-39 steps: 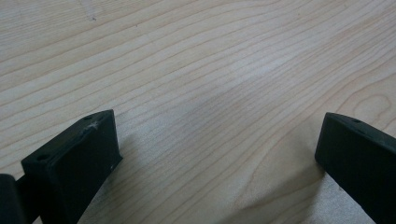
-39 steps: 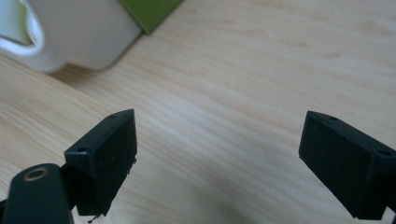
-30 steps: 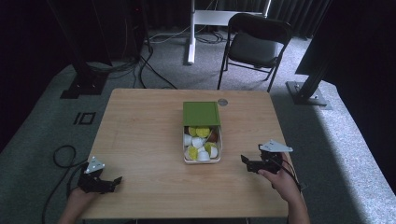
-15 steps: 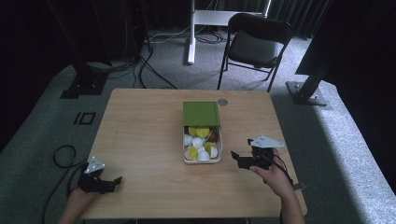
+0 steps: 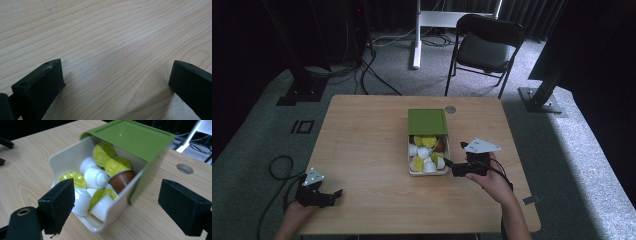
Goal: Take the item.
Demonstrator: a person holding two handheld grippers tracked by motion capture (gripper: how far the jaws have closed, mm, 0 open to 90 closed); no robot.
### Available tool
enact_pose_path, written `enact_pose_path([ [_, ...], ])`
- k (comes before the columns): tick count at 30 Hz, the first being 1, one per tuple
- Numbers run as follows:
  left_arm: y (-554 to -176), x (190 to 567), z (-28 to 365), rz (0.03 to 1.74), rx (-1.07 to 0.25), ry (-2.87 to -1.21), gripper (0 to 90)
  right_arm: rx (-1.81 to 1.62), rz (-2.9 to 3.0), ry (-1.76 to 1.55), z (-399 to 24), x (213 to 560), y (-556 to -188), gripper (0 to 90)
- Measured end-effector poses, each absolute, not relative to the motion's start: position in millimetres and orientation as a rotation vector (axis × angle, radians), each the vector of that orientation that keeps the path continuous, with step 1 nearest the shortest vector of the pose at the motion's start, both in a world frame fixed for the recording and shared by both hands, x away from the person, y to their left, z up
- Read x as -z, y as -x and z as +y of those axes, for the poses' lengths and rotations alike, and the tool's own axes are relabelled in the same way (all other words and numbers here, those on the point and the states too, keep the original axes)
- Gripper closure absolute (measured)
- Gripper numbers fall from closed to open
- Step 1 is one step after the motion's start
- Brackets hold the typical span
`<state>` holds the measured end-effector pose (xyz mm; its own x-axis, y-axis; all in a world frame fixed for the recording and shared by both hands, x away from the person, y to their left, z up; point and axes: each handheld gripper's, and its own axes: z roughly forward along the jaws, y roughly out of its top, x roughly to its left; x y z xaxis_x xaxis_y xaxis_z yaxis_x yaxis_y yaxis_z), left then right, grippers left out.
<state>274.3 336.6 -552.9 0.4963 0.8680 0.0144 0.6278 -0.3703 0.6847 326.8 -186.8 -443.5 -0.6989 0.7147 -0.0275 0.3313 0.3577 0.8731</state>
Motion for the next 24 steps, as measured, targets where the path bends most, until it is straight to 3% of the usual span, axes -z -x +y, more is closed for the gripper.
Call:
enact_pose_path([
  [24,-274.4,552.9,336.8,1.223,-0.501,-2.122,0.5,-1.264,2.406,-0.747,-132.1,470.0,-324.8,14.8],
])
